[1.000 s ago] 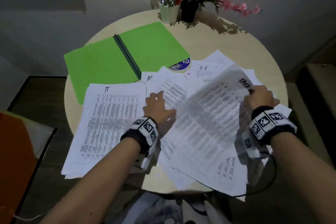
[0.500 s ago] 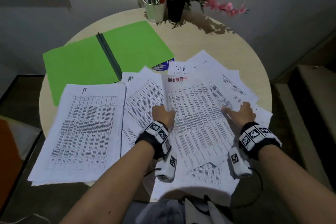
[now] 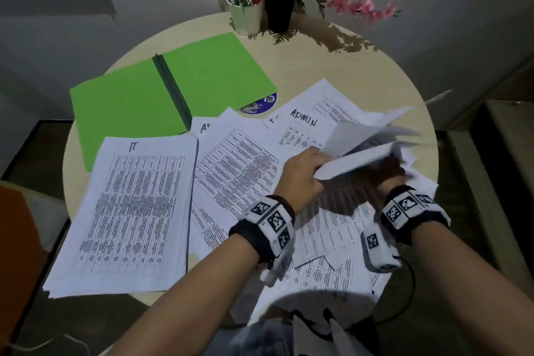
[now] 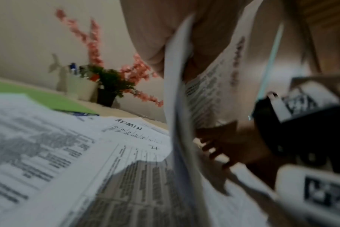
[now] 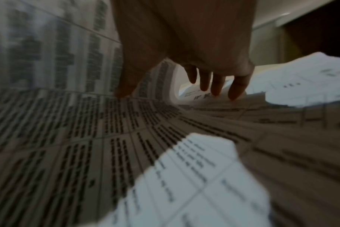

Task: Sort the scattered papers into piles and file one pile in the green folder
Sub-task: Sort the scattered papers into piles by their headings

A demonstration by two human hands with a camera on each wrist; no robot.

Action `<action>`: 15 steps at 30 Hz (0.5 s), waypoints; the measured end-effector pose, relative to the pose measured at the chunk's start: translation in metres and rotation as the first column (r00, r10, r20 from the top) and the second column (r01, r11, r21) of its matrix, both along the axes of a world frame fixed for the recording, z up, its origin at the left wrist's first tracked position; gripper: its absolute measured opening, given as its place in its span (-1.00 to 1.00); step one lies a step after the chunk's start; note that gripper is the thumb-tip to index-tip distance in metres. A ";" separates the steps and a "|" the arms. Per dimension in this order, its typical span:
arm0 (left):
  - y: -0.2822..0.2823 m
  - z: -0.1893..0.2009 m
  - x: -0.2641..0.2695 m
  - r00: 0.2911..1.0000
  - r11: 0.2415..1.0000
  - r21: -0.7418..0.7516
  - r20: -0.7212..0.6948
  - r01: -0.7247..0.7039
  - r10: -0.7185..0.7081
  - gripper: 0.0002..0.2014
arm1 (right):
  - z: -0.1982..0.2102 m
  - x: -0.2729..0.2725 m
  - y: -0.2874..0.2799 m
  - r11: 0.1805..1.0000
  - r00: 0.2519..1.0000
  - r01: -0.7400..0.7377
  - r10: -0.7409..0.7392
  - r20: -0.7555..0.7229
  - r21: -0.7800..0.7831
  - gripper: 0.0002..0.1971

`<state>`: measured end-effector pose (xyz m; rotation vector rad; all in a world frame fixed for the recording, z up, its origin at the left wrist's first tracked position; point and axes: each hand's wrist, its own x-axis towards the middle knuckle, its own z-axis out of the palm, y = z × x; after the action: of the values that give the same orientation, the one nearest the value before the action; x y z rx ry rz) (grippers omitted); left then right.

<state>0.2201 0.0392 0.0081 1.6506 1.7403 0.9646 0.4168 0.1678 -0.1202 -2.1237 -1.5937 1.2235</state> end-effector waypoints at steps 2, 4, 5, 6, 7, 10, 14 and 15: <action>0.001 0.003 -0.011 0.959 0.984 -0.093 0.226 -0.154 0.171 -0.83 | 0.033 -0.011 -0.013 0.994 0.951 0.102 -0.088 -0.295 0.033 -0.37; 0.005 0.004 -0.030 0.824 0.937 -0.281 0.465 -0.208 0.323 -0.78 | 0.084 -0.035 -0.036 0.970 0.808 0.239 -0.220 -0.547 -0.038 -0.37; 0.006 0.004 -0.040 0.730 0.921 -0.326 0.574 -0.212 0.371 -0.69 | 0.088 -0.035 -0.040 0.966 0.758 0.236 -0.249 -0.603 -0.103 -0.27; 0.007 0.001 -0.046 0.622 0.911 -0.351 0.669 -0.217 0.406 -0.61 | 0.085 -0.036 -0.037 0.963 0.713 0.244 -0.259 -0.651 -0.117 -0.21; 0.006 0.002 -0.050 0.548 0.900 -0.375 0.716 -0.220 0.432 -0.53 | 0.088 -0.039 -0.037 0.967 0.729 0.222 -0.250 -0.637 -0.126 -0.20; 0.000 -0.013 -0.051 0.624 0.856 -0.486 0.618 -0.175 0.478 -0.20 | 0.079 -0.044 -0.039 0.988 0.874 0.103 -0.146 -0.464 -0.118 -0.49; -0.018 -0.040 -0.043 0.896 0.743 -0.625 0.153 -0.239 0.416 0.23 | 0.083 -0.042 -0.032 0.951 0.951 0.234 -0.180 -0.252 0.201 -0.81; -0.023 -0.045 -0.038 0.950 0.702 -0.657 -0.073 -0.275 0.304 0.23 | 0.091 -0.037 -0.027 0.917 0.952 0.281 -0.228 -0.205 0.284 -0.77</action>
<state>0.1822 0.0164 -0.0367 0.9009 2.0346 0.3953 0.3793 0.1407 -0.0290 -1.9011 -1.2890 0.9662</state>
